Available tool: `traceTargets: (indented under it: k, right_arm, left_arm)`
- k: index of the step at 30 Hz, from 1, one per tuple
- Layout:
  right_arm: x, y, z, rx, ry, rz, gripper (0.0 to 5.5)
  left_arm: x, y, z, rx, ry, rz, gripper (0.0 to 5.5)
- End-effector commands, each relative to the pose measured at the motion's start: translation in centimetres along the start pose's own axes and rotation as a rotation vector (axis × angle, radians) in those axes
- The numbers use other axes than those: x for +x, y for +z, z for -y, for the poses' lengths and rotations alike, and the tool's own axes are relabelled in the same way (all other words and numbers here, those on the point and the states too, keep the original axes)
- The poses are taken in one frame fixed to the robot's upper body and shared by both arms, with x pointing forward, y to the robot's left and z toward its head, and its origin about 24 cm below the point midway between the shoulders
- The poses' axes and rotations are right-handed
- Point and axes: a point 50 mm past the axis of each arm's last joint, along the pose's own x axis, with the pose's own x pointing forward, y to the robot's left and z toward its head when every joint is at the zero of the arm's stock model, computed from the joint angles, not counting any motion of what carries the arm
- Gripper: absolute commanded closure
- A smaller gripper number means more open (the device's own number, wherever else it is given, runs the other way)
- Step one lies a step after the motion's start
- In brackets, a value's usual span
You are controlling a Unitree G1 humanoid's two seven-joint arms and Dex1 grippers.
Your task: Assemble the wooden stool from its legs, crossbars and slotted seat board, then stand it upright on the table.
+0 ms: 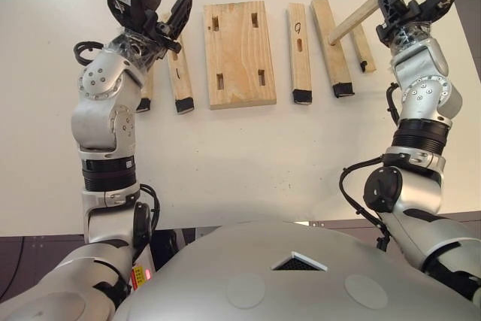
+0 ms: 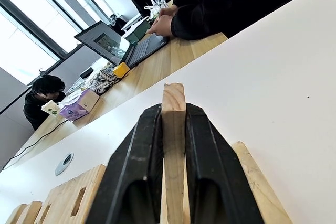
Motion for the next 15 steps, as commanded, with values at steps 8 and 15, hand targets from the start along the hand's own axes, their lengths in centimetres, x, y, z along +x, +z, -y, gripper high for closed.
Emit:
traceTargets:
  k: [8,15]
  right_arm:
    - [-0.6,-2.4,-1.3,-0.33,0.017,-0.05,5.12]
    - [-2.1,-6.4,-0.4,-0.468,-0.059,-0.208,5.12]
  left_arm:
    - [0.2,0.0,0.0,0.002,0.004,0.012,2.95]
    - [0.1,-0.1,0.1,0.004,0.01,0.011,2.95]
